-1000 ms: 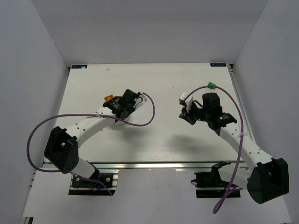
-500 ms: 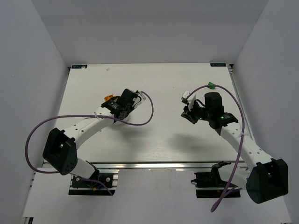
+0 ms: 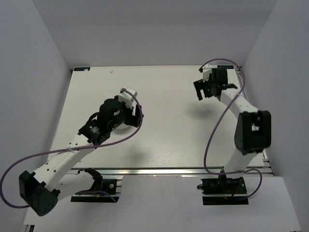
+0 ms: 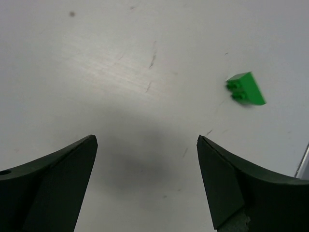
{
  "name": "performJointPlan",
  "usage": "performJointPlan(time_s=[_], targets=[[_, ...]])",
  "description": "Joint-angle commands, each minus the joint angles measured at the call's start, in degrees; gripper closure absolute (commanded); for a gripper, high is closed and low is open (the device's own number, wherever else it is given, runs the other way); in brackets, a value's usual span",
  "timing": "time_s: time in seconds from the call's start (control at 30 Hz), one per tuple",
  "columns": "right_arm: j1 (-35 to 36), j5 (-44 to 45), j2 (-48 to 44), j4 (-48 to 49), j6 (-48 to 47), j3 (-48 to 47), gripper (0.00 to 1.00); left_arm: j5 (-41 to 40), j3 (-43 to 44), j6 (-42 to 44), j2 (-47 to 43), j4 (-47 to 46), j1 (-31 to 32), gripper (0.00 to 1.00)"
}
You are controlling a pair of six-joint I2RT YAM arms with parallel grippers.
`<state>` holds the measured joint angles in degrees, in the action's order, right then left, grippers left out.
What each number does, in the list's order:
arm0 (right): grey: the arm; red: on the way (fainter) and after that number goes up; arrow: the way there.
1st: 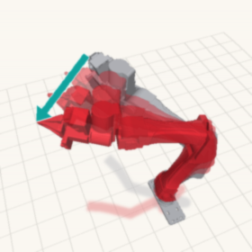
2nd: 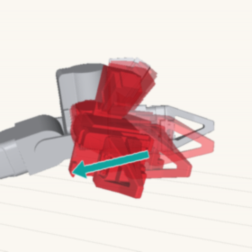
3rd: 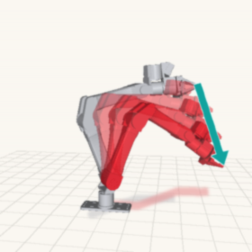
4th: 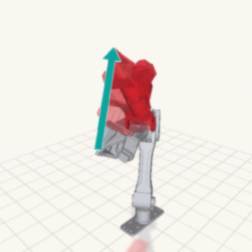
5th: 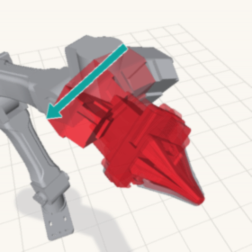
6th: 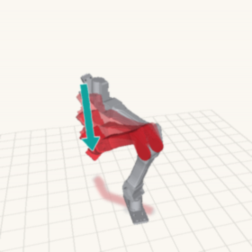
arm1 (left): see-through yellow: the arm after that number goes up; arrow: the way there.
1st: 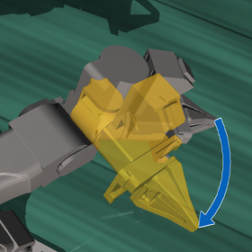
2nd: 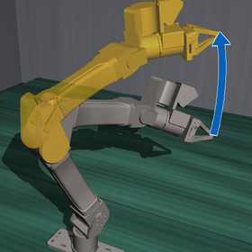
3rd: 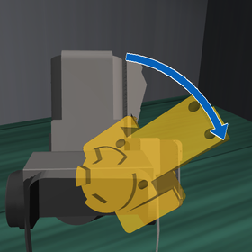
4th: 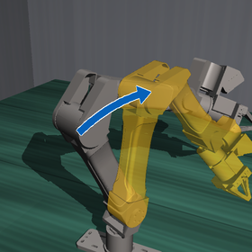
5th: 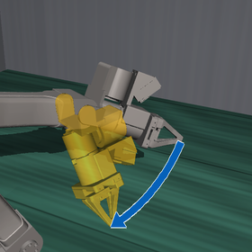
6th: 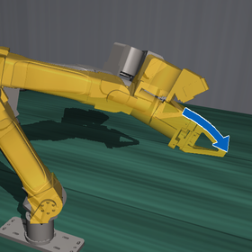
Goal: Sort the legos into containers by color
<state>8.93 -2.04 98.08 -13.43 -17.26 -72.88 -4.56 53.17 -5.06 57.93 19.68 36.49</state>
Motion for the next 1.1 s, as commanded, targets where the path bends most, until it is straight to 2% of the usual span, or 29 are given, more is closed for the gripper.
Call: performJointPlan(time_s=[0.0,0.13,0.23,0.37,0.5,0.97,1.03,1.07], targets=[[-3.65,-0.85,7.18,-6.50,-4.26,-11.20,0.11,6.58,-4.38,-2.59,0.61,-3.07,-0.10,0.15],[-7.69,-3.14,17.47,-18.61,-13.13,-28.32,0.11,3.17,-9.12,0.04,-2.72,-3.77,-0.10,0.15],[-10.32,-2.09,24.42,-22.24,-20.25,-36.33,0.16,2.19,-11.67,0.66,-4.58,-4.56,-0.10,0.14],[-12.00,-1.56,30.57,-24.36,-28.87,-41.45,0.24,1.31,-13.17,0.93,-7.39,-5.01,-0.10,0.13],[-12.79,-3.32,33.48,-24.01,-34.77,-43.66,0.28,0.43,-13.53,1.10,-8.01,-4.74,-0.10,0.12],[-13.85,-6.12,43.51,-22.43,-36.62,-50.60,0.29,-0.98,-14.76,0.40,-8.10,-5.62,-0.10,0.11],[-14.20,-7.53,43.68,-23.04,-36.62,-50.87,0.39,-0.89,-14.76,-0.04,-7.84,-5.79,-0.10,0.11],[-14.55,-7.88,43.60,-23.22,-36.62,-50.78,0.50,-0.72,-14.76,-0.04,-7.66,-5.88,-0.10,0.11]])
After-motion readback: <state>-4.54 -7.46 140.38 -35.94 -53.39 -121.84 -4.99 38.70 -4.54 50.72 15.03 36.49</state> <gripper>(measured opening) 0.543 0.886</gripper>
